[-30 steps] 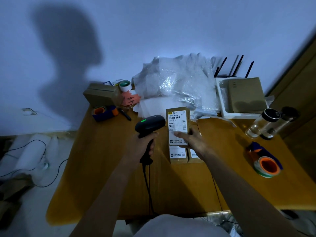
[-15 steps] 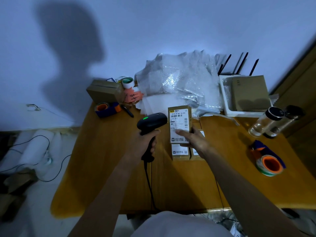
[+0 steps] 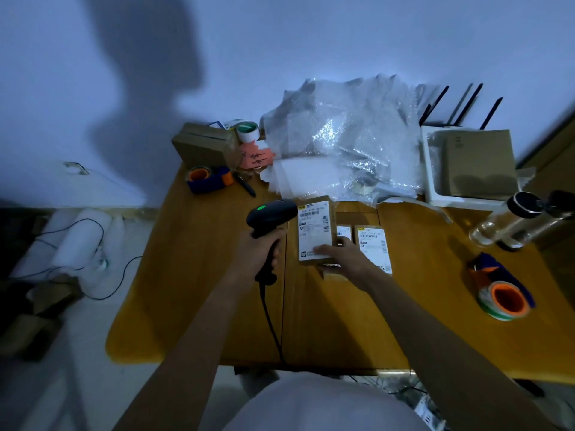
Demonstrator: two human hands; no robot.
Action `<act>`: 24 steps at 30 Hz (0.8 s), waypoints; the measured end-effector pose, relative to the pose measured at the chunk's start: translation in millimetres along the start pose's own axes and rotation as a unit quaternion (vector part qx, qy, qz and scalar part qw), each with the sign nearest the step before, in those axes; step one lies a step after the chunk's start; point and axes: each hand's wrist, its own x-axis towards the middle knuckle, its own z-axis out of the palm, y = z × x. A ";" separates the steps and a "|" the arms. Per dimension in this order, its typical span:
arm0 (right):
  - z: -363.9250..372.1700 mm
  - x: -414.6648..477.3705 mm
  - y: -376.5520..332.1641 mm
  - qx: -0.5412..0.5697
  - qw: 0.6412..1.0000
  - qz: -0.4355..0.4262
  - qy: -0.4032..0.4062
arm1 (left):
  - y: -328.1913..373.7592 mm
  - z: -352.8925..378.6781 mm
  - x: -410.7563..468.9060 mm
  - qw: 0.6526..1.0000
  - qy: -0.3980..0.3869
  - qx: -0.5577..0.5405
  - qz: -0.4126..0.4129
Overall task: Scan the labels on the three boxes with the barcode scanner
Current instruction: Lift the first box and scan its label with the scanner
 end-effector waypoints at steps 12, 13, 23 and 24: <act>56.0 4.6 43.2 0.030 0.997 0.065 0.005 | -34.9 -28.5 -3.2 0.995 0.065 -0.042 -0.065; 60.9 4.7 45.4 0.066 0.995 0.069 0.007 | -37.1 -29.4 -4.5 0.995 0.067 -0.043 -0.068; 81.1 17.2 78.2 0.284 0.952 0.106 0.037 | -50.0 -38.7 -11.3 0.992 0.079 -0.044 -0.093; 81.2 17.6 79.0 0.285 0.951 0.110 0.040 | -51.1 -39.5 -11.7 0.991 0.080 -0.043 -0.096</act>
